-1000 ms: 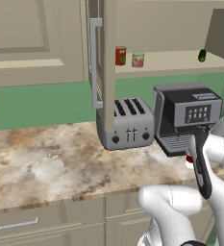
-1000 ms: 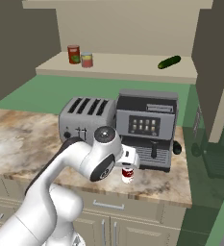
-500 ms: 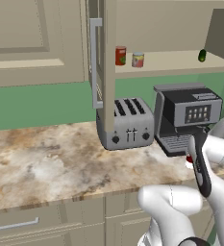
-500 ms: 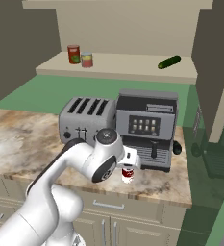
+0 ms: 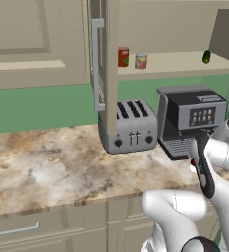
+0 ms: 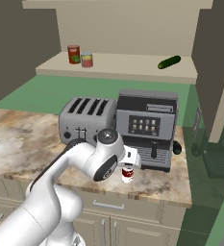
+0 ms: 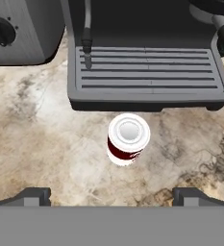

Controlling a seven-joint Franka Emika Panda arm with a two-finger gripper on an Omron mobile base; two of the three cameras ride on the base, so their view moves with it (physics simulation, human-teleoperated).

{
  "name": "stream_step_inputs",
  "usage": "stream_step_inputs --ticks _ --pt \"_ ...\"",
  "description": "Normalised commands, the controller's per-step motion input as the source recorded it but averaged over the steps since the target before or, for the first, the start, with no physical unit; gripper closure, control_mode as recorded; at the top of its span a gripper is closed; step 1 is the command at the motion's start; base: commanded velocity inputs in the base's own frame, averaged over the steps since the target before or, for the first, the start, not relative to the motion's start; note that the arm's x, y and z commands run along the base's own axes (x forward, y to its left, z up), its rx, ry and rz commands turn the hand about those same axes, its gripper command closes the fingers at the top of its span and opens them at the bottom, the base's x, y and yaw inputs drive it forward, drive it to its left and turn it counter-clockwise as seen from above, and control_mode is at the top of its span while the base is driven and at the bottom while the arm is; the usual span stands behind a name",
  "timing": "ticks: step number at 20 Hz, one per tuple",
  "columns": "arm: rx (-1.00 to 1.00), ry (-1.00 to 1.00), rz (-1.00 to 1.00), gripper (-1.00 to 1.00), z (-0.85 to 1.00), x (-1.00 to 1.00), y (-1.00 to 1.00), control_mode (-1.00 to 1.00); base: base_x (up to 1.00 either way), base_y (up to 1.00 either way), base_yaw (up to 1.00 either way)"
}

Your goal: Pick the cans from the counter and place them in their designated side in the cabinet.

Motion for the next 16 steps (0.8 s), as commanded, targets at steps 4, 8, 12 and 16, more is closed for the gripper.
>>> stream_step_inputs --ticks 4,8,12,16 --pt "0.00 0.00 0.00 -1.00 -0.05 0.12 -0.03 -1.00 0.00 0.00 0.00" --pt "0.00 0.00 0.00 -1.00 -0.07 0.12 -0.04 -1.00 0.00 0.00 0.00" --pt "0.00 0.00 0.00 -1.00 -0.09 0.10 -0.04 -1.00 0.00 0.00 0.00" --pt "0.00 0.00 0.00 -1.00 -0.10 0.09 -0.04 -1.00 0.00 0.00 0.00"
